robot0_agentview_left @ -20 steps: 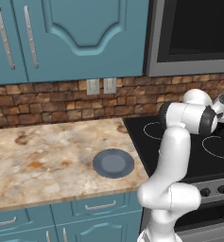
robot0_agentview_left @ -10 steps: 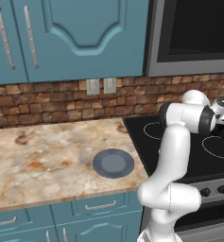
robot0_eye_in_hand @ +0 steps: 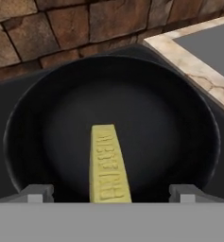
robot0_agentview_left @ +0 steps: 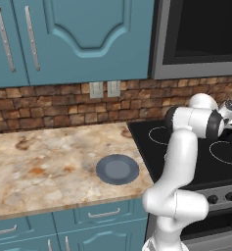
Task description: Pick up the butter stick and place it in the pan. Then turn on the burner for the pan.
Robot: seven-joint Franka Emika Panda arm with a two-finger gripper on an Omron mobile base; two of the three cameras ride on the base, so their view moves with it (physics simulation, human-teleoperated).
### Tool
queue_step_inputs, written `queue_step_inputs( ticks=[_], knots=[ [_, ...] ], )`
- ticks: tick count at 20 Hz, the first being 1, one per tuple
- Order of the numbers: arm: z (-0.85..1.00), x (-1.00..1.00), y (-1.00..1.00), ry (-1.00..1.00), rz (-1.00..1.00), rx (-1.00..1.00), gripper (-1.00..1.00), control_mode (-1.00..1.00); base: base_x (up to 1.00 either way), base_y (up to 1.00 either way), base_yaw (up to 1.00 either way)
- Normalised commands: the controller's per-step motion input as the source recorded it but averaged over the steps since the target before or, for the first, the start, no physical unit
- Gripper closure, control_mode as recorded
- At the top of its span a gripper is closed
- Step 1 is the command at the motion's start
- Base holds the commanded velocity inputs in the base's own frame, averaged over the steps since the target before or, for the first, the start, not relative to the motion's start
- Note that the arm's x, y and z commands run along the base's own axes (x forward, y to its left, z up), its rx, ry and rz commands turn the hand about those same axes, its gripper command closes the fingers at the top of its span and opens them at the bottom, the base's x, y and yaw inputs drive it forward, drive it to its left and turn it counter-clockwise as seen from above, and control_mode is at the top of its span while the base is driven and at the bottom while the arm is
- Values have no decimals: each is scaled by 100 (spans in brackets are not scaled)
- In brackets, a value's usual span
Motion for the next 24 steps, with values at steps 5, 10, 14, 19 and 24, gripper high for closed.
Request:
queue_step_inputs(
  ticks=[5,10,14,19,24],
  knots=[
    [17,-31,9,-4,0,0,-100,-100,0,0,0],
    [26,-49,45,-9,0,-6,-100,-100,0,0,0],
    [35,-57,54,-12,0,-11,-100,-100,0,0,0],
    [43,-63,45,-12,0,-14,-100,-100,0,0,0],
    [57,-67,23,-5,0,-7,-100,-100,0,0,0]
  ],
)
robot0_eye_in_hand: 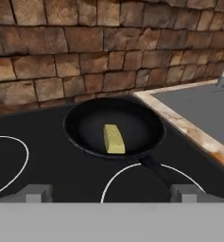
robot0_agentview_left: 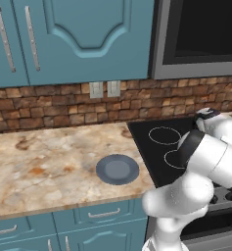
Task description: Pick up the butter stick and place it in the pan. Then turn on the burner for the pan.
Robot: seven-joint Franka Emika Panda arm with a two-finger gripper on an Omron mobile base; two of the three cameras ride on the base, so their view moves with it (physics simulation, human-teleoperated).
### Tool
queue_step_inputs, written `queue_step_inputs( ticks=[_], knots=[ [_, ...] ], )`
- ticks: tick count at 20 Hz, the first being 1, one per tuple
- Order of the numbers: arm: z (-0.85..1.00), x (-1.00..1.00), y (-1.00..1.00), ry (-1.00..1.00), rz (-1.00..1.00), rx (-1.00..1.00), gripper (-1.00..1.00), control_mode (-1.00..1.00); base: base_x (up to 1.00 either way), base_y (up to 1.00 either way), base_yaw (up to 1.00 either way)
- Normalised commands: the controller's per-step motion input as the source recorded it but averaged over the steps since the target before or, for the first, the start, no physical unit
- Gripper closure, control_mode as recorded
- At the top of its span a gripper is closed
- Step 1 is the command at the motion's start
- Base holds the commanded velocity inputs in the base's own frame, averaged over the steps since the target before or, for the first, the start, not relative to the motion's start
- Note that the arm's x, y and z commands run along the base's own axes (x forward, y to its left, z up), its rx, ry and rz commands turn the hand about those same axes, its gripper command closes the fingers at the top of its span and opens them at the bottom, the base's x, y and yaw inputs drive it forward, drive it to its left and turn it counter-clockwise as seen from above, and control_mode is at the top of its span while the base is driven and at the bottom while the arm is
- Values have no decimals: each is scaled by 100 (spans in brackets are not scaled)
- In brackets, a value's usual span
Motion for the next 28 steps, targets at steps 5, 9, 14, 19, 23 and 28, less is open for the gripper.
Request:
queue_step_inputs(
  ticks=[5,9,14,19,23,28],
  knots=[
    [84,-70,1,0,0,1,-100,-100,0,0,0],
    [98,-67,0,0,0,5,-100,-100,0,0,0],
    [100,-69,0,0,0,10,-100,-100,0,0,0],
    [90,-79,0,3,1,13,-100,-100,0,0,0],
    [13,-94,0,1,10,5,-100,-100,0,0,0],
    [-47,-99,21,-15,14,7,-100,-100,0,0,0]
  ],
)
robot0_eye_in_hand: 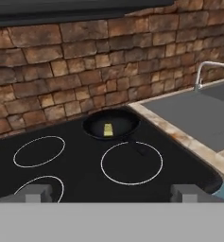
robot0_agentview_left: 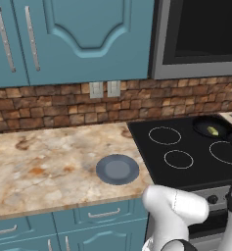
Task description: Pick up the butter stick and place it in the pan. Then turn on the burner for the pan.
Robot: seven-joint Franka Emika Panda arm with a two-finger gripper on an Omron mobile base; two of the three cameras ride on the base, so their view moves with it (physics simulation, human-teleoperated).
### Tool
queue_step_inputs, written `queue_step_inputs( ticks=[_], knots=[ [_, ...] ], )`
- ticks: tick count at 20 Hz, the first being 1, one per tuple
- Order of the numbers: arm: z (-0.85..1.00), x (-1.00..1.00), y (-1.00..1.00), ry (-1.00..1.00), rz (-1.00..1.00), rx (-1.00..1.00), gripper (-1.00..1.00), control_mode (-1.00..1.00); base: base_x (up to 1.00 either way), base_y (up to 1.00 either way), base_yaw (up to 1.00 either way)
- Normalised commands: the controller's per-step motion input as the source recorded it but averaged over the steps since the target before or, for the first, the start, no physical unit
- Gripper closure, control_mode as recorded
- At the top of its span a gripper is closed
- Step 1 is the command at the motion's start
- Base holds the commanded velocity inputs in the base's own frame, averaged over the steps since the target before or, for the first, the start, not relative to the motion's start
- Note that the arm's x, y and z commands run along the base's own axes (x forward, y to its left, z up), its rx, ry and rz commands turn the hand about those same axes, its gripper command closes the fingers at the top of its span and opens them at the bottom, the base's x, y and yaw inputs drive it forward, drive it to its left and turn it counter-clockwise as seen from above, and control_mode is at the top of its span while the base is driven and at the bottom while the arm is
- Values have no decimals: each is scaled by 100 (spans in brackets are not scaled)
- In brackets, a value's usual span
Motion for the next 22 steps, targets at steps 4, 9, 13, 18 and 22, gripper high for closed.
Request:
queue_step_inputs(
  ticks=[4,9,13,18,22],
  knots=[
    [-40,-85,50,-23,20,1,-100,-100,0,0,0],
    [-16,-33,41,-7,12,0,-100,-100,0,0,0],
    [-22,-10,0,-2,3,-5,-100,-100,0,0,0],
    [-56,-1,21,-6,7,-12,-100,-100,0,0,0],
    [-57,-3,24,-6,6,-15,-100,-100,0,0,0]
  ],
)
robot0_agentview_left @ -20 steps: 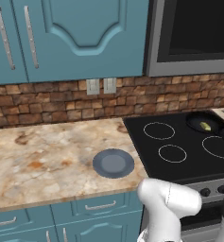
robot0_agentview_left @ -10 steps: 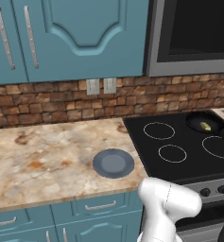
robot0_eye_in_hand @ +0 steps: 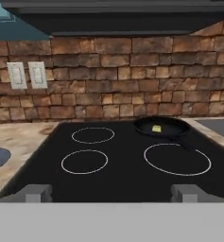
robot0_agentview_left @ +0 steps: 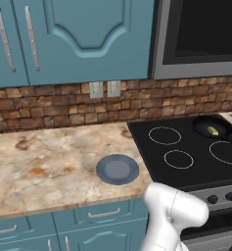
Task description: Pick up the butter stick and place it in the pan. Then turn on the burner for the pan.
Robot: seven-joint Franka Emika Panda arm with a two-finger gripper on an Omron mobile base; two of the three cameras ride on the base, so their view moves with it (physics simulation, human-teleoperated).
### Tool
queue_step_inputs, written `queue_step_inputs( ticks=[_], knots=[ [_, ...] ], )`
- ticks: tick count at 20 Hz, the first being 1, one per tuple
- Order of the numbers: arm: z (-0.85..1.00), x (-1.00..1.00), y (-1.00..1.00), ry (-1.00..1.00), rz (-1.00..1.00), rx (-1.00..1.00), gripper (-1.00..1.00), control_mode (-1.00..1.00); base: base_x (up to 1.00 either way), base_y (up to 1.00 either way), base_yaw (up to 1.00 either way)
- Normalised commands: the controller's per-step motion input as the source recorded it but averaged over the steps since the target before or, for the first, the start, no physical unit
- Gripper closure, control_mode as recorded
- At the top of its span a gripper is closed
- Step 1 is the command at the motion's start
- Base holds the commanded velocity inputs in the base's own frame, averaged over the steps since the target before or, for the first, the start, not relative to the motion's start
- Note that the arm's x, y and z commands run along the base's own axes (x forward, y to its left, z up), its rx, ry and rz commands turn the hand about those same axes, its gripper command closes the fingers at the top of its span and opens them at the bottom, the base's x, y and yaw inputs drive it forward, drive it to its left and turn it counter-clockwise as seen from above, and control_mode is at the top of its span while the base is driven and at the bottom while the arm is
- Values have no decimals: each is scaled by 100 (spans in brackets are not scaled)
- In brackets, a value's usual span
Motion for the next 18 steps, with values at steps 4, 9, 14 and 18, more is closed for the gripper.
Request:
queue_step_inputs(
  ticks=[4,9,14,18],
  knots=[
    [-58,0,23,-7,0,-8,-100,-100,0,0,0],
    [-53,0,20,-12,0,-7,-100,-100,0,0,0],
    [-36,8,16,-10,0,-4,-100,-100,0,0,0],
    [-30,27,2,-9,1,-3,-100,-100,0,0,0]
  ],
)
